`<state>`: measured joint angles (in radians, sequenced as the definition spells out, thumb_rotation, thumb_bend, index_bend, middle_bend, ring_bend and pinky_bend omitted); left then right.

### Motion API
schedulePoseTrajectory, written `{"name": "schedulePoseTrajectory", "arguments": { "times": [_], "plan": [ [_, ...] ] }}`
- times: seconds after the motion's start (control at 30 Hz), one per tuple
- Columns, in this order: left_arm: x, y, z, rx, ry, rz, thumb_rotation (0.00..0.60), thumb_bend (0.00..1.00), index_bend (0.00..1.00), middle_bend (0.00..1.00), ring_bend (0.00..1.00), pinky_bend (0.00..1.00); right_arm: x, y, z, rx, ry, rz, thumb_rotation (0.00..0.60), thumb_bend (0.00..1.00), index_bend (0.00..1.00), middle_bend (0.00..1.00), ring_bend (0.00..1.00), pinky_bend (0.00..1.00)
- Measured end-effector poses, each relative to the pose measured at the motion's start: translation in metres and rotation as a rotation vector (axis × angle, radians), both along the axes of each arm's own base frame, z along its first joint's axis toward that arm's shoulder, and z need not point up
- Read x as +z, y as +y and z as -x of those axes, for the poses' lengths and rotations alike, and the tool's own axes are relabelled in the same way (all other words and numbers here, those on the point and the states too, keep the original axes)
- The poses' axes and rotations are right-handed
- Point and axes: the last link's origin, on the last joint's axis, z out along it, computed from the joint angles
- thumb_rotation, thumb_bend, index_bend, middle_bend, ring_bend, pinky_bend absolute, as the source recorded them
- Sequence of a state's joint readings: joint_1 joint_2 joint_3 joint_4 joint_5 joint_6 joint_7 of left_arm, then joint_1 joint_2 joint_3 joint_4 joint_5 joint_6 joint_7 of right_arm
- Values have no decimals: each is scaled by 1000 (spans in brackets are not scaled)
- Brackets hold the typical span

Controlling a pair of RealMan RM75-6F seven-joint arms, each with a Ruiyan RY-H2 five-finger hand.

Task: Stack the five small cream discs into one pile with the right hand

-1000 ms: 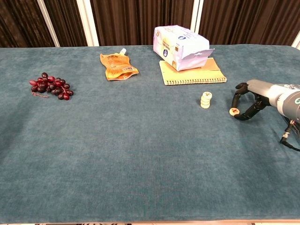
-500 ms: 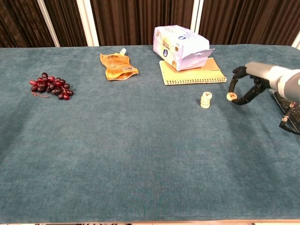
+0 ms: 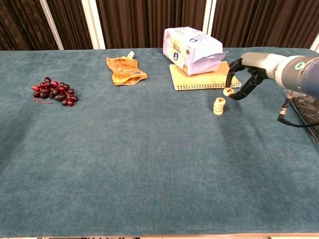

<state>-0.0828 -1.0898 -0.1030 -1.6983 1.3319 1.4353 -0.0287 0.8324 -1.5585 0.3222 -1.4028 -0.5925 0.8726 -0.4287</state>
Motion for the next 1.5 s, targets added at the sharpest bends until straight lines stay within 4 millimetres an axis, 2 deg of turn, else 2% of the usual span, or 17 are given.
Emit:
{"name": "schedulePoseTrajectory", "arguments": {
  "times": [0.4,1.5],
  "plan": [
    [0,0,0,-4,-3,-3,600,624,168,2,0,0,-14,-5,-5,-12,19,-23,600,400,512,0,0,0],
    [-1,2,0,-10,9,1,600,624,168,3,0,0,-20,-10,-6,-34,27,-29,600,399,489,0,0,0]
  ]
}}
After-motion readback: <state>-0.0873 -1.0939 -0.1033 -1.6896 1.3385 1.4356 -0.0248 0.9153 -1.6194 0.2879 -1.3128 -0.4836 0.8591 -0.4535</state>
